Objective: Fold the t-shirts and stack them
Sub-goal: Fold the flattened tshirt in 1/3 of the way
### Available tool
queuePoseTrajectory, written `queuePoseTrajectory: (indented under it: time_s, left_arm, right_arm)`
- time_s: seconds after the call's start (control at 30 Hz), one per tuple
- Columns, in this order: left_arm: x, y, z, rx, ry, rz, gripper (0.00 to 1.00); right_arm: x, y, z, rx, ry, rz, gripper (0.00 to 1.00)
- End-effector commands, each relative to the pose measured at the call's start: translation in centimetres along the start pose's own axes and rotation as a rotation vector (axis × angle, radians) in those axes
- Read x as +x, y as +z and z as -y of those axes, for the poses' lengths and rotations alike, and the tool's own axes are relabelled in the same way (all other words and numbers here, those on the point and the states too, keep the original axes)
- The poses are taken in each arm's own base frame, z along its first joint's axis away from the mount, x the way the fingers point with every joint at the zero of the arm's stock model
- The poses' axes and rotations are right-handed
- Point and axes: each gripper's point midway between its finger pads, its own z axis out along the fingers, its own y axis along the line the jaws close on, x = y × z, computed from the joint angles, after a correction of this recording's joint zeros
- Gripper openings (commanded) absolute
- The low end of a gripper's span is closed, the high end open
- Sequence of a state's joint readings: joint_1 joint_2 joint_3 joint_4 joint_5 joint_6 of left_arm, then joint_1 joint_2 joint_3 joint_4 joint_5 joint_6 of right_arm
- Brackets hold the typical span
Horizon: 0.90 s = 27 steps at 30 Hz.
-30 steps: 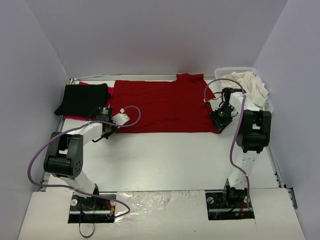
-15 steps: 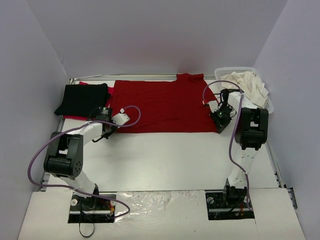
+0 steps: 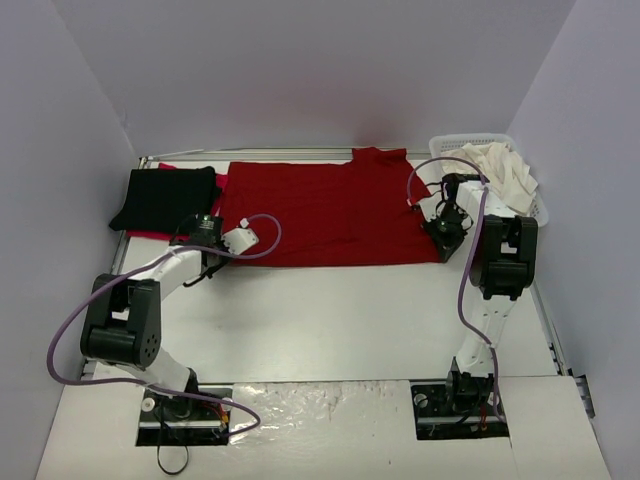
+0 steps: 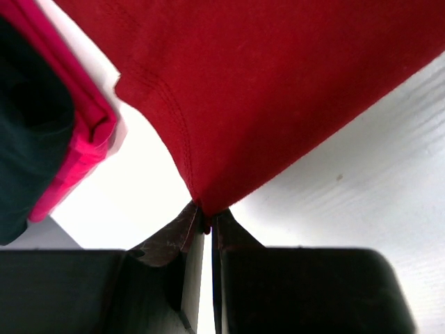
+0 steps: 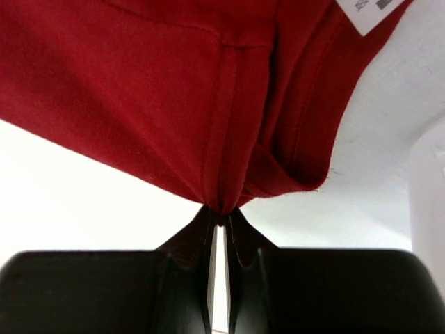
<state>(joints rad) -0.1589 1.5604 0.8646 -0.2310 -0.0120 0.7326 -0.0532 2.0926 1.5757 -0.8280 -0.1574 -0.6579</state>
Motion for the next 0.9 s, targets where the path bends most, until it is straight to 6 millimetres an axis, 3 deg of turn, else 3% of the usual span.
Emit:
queuePoseTrajectory:
  time_s: [0.0, 0.3, 0.47, 0.73, 0.87]
  left_arm:
    - [0.9, -1.5, -0.8, -0.039, 0.042, -0.029, 0.02]
    - [2.1, -0.9, 0.0, -0.029, 0.065, -0.066, 0.02]
    - [2.6, -1.7, 1.3, 0.016, 0.060, -0.057, 0.02]
    - [1.9, -6.6, 3.0, 0.114, 0.081, 0.018, 0.02]
    - [2.7, -9.1, 4.4, 0.162, 0.105, 0.016, 0.02]
  right_arm:
    - [1.7, -1.0, 0.7, 0.030, 0.017, -0.066, 0.00]
    - [2.8, -1.9, 0.4, 0.044, 0.009, -0.086, 0.00]
    - [4.3, -3.2, -1.3, 0.018, -0.015, -0.079, 0.00]
    - [7.3, -5.2, -3.8, 0.007, -0.042, -0.069, 0.00]
    - [8.8, -6.5, -5.1, 0.019, -0.060, -0.050, 0.00]
